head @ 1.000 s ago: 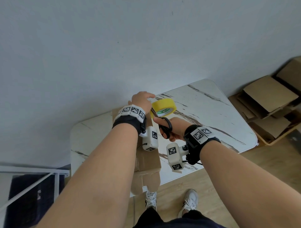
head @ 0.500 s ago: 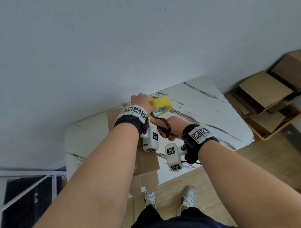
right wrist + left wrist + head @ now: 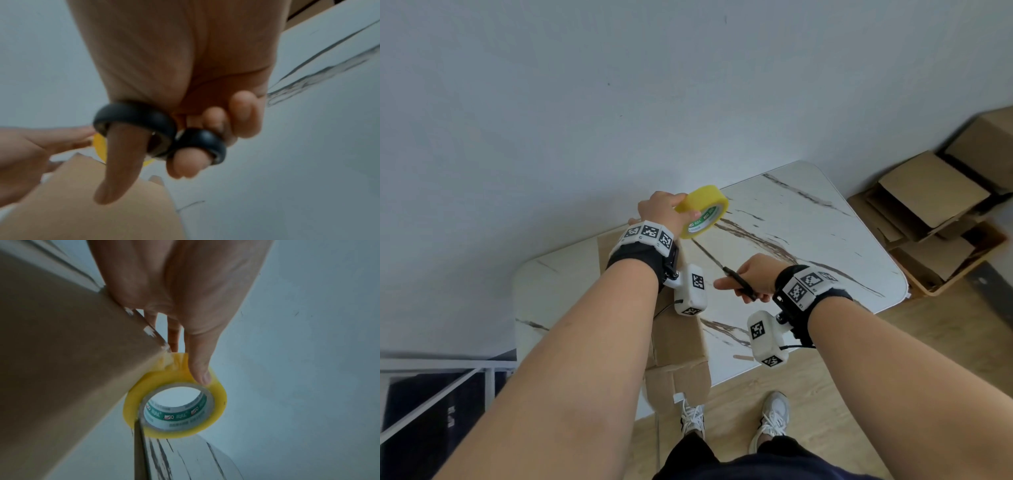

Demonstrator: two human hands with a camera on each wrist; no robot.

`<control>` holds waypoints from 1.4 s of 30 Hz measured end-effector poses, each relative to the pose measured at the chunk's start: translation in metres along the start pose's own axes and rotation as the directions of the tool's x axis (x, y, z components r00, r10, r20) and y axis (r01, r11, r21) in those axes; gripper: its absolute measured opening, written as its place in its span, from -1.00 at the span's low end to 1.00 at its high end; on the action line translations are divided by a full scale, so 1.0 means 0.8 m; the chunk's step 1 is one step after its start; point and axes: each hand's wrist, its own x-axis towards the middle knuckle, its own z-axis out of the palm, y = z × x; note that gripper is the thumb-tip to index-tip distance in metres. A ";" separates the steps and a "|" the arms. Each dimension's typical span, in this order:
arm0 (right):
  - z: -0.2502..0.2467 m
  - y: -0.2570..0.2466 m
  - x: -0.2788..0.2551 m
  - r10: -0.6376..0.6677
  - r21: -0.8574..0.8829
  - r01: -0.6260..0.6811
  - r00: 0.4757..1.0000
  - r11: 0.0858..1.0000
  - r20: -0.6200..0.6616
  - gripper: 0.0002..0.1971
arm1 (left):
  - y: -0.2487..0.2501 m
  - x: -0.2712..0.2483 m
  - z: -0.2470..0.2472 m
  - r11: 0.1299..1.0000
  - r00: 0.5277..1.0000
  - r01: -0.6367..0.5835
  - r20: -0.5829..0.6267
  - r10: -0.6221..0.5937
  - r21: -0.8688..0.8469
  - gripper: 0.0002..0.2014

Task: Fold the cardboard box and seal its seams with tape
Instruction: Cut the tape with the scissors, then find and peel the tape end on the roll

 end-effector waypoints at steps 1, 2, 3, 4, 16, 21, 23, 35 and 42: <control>0.002 0.007 0.003 0.035 -0.037 -0.036 0.999 0.999 -0.032 -0.49 | 0.002 -0.002 -0.001 1.000 1.000 -0.006 -0.001 0.006 -0.020 -0.45; 0.004 0.014 0.006 0.072 -0.074 -0.078 0.995 0.994 -0.071 -0.49 | 0.003 -0.002 -0.002 0.999 1.000 -0.012 -0.005 0.012 -0.038 -0.45; 0.006 0.021 0.011 0.111 -0.112 -0.125 0.987 0.986 -0.120 -0.49 | 0.005 -0.004 -0.002 0.999 1.000 -0.014 -0.006 0.013 -0.048 -0.45; 0.006 0.027 0.015 0.149 -0.142 -0.174 0.974 0.975 -0.173 -0.48 | 0.008 -0.006 -0.002 0.998 1.000 -0.012 -0.002 0.012 -0.060 -0.44; 0.008 0.067 0.030 0.292 -0.144 -0.367 0.879 0.919 -0.376 -0.49 | 0.023 -0.024 -0.010 0.992 0.998 -0.054 -0.035 0.050 -0.112 -0.57; 0.023 0.072 0.045 0.288 -0.096 -0.352 0.870 0.931 -0.400 -0.46 | 0.024 -0.028 -0.010 0.990 0.998 -0.059 -0.036 0.055 -0.129 -0.55; 0.029 0.071 0.049 0.281 -0.088 -0.339 0.876 0.937 -0.392 -0.54 | 0.023 -0.029 -0.010 0.988 0.998 -0.060 -0.026 0.057 -0.141 -0.50; 0.031 0.057 0.042 0.170 -0.010 -0.198 0.865 0.980 -0.472 -0.72 | 0.031 -0.026 -0.010 0.990 0.997 -0.080 -0.027 0.078 -0.120 -0.47; 0.014 0.059 0.025 0.139 -0.038 -0.177 0.873 0.984 -0.468 -0.72 | 0.053 -0.035 -0.018 0.994 0.993 -0.112 -0.022 0.112 0.000 -0.51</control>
